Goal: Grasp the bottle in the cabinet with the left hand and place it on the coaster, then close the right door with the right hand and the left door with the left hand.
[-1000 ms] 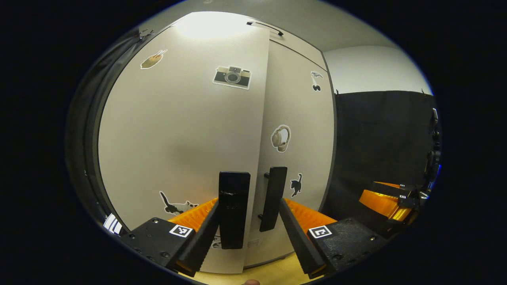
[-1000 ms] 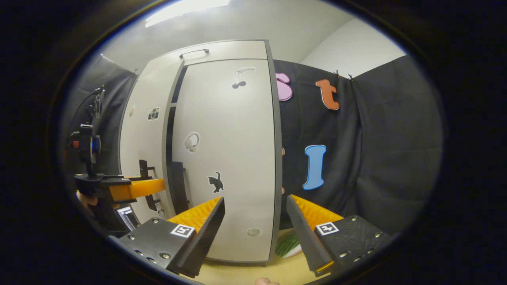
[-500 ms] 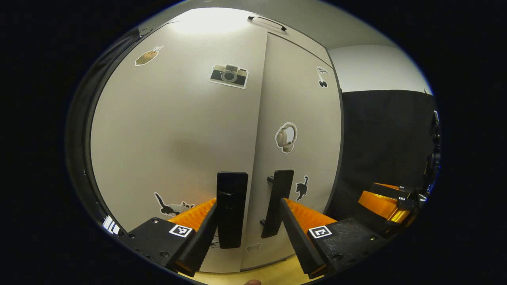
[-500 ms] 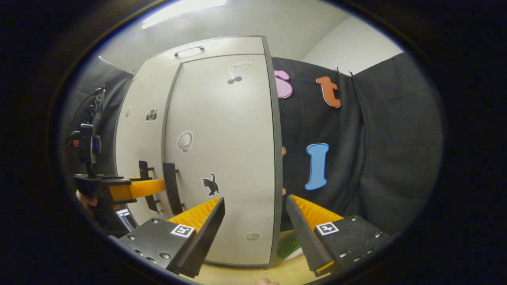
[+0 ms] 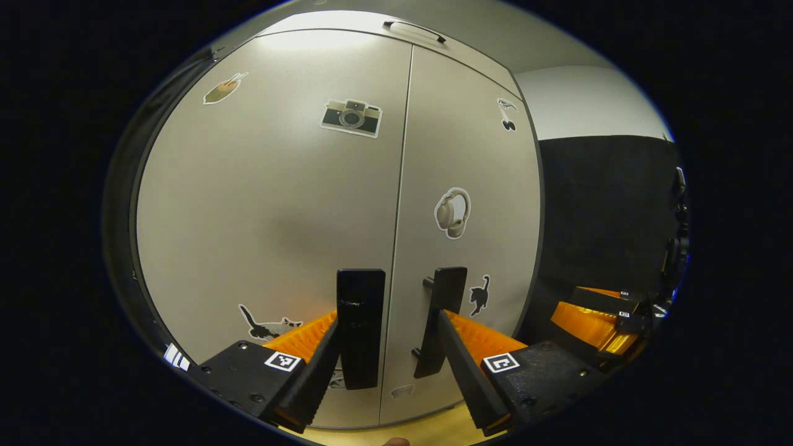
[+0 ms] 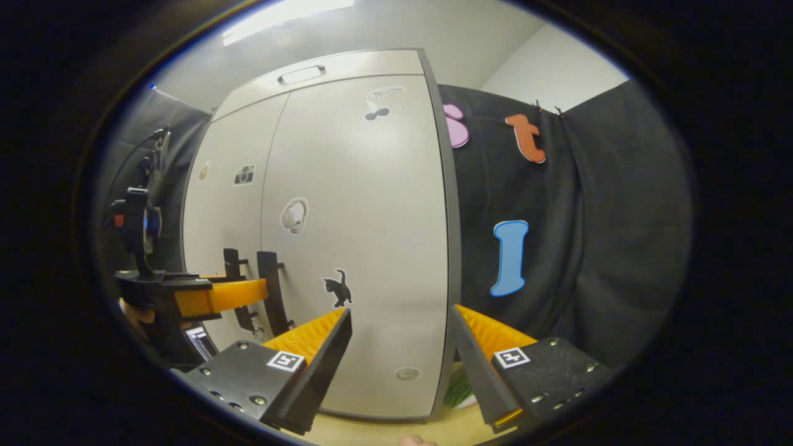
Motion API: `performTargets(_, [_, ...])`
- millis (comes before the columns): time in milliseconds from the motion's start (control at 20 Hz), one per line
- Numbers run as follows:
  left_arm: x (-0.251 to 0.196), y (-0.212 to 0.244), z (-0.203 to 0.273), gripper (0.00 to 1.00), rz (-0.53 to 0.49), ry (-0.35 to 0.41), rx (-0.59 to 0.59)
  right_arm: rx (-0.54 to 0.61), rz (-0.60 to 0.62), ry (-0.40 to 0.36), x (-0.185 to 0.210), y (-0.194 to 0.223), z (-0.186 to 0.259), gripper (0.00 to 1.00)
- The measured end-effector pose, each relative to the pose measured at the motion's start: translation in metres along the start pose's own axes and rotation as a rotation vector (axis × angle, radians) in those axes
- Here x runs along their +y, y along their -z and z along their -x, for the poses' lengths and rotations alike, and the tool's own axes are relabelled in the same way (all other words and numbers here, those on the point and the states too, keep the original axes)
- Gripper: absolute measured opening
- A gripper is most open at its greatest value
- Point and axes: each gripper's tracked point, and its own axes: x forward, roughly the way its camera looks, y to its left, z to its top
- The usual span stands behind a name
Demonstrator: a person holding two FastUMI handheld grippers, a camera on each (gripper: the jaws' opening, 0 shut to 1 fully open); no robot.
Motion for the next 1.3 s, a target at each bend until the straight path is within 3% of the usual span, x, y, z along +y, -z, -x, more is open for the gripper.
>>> performTargets(250, [-0.002,0.000,-0.002,0.99,0.006,-0.019,0.004,0.007,-0.014,-0.014,0.002,0.001,-0.006,0.96])
performTargets(350, [-0.002,0.000,-0.002,0.99,0.009,-0.019,0.004,0.010,-0.011,-0.022,0.004,0.003,-0.004,0.93])
performTargets(850, [0.000,0.000,0.000,1.00,0.027,-0.044,0.002,0.013,-0.019,-0.047,0.000,-0.005,0.042,0.96])
performTargets(1000, [0.004,-0.002,0.010,1.00,0.058,-0.095,-0.001,0.017,-0.019,-0.062,-0.004,-0.009,0.061,0.96])
performTargets(1100, [0.010,-0.004,0.025,0.93,0.084,-0.134,-0.006,0.021,-0.018,-0.074,-0.008,-0.008,0.072,0.96])
performTargets(1250, [0.023,-0.004,0.056,0.96,0.060,-0.217,0.013,0.047,-0.029,-0.098,-0.006,-0.001,0.082,0.93])
performTargets(1300, [0.025,-0.005,0.069,0.97,0.064,-0.235,0.014,0.051,-0.037,-0.101,-0.005,0.002,0.091,0.96])
